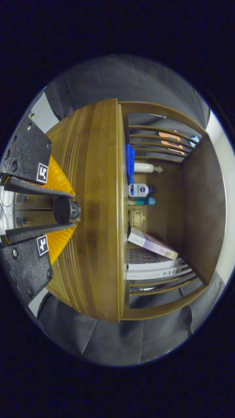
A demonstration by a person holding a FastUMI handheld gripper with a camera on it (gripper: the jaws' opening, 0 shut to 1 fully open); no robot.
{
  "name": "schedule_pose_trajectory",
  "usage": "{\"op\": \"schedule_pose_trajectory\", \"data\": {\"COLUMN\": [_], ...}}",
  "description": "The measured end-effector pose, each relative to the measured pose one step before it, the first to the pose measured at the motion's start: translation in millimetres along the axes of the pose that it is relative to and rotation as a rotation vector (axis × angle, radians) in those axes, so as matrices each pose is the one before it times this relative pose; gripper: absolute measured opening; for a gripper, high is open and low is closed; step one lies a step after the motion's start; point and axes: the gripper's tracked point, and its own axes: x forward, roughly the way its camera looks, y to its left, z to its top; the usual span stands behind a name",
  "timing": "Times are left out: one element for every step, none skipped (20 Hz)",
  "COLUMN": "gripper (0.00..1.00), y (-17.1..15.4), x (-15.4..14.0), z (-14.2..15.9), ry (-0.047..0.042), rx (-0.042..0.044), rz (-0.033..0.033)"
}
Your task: Pull open the drawer, take out the items inside it, and place them on the countertop above the cabinet.
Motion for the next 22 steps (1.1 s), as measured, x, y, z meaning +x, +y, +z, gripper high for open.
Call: {"op": "schedule_pose_trajectory", "data": {"gripper": [0.48, 0.5, 0.52, 0.53, 0.54, 0.54, 0.54, 0.54, 0.54, 0.54, 0.54, 0.54, 0.54, 0.54, 0.54, 0.54, 0.54, 0.53, 0.5, 0.49, 0.47, 0.44], "y": [-0.84, -2.45, -0.53, 0.27, -0.83, 2.28, -1.16, 1.36, 1.98, -1.26, 1.89, 0.21, 0.0, -2.29, 2.27, -0.58, 1.09, 0.83, -0.03, 0.2, 0.54, -0.4], "x": [2.66, 4.99, 2.4, 2.53, 2.24, 2.14, -0.18, -1.46, -3.99, -1.87, 0.9, 1.87, 4.23, -0.05, 0.53, 0.3, -0.39, 1.81, -0.06, -0.6, -0.56, 1.02], "z": [-1.07, -6.74, -10.25, -3.88, 0.17, 0.3, 1.78, 3.61, 5.25, 9.88, 6.51, 1.22, -1.85, -3.63, 0.01, -5.75, 1.06, -1.23, -0.27, 0.78, -0.26, -0.15], "ry": [-0.00392, 0.02426, 0.03699, 0.02147, -0.00007, -0.00177, -0.00813, -0.01362, -0.01713, -0.02941, -0.01762, 0.00074, 0.01111, 0.01806, -0.00221, 0.01659, -0.00489, 0.00107, 0.00614, 0.00391, 0.00271, 0.00278], "rx": [-0.01172, -0.0056, 0.01089, 0.03277, 0.03237, 0.0075, -0.01779, -0.02111, -0.01526, -0.00266, -0.00038, -0.00242, -0.00402, 0.00106, 0.00871, -0.00286, 0.0179, 0.0083, 0.00506, 0.00176, -0.00489, -0.0057], "rz": [-0.00551, -0.01089, 0.00758, 0.00965, 0.00818, 0.0064, -0.00474, 0.00225, -0.00163, -0.00514, -0.00343, -0.00203, -0.00198, -0.01001, 0.00668, 0.0, 0.0073, 0.00032, -0.00326, -0.00064, 0.00322, 0.00274]}}
